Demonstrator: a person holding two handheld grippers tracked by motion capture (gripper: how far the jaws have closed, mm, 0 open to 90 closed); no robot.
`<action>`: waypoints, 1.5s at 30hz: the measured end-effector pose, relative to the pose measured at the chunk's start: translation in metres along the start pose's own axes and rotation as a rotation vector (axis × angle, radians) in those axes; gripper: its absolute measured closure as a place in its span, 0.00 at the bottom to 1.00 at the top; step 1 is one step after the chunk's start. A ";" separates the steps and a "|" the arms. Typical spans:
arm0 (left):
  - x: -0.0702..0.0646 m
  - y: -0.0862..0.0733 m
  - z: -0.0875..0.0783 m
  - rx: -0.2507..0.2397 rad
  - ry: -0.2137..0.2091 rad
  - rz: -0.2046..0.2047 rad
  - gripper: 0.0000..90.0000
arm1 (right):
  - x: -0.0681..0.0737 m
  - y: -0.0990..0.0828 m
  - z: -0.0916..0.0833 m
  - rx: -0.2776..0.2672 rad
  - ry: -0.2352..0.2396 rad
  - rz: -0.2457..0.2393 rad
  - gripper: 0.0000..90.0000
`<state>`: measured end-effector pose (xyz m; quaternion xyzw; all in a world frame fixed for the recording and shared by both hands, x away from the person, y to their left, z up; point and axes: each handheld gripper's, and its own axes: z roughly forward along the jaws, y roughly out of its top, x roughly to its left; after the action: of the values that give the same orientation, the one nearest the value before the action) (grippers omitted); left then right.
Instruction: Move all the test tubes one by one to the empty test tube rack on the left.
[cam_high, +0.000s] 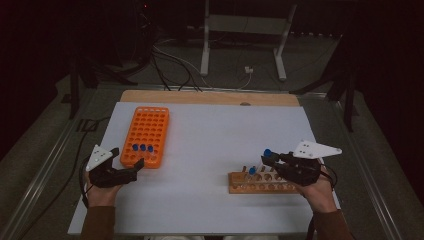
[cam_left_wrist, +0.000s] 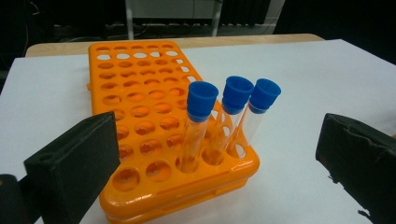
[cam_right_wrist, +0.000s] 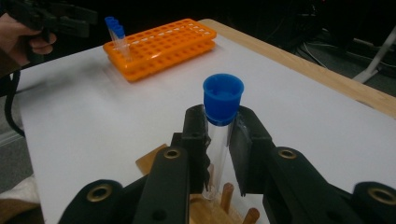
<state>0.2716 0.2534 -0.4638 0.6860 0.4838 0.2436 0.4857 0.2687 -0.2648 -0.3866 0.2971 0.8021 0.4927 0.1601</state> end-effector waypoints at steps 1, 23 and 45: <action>0.000 0.000 0.000 -0.001 0.000 0.000 0.01 | -0.001 0.001 0.001 0.001 -0.002 0.004 0.85; -0.018 0.014 -0.004 -0.039 -0.008 0.048 0.01 | 0.015 0.041 0.047 -0.035 0.041 -0.004 0.85; -0.070 0.028 0.013 -0.044 -0.151 0.125 0.05 | 0.058 0.066 0.107 -0.005 0.136 -0.029 0.85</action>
<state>0.2652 0.1825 -0.4344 0.7206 0.3966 0.2315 0.5195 0.3043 -0.1314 -0.3754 0.2511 0.8141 0.5112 0.1132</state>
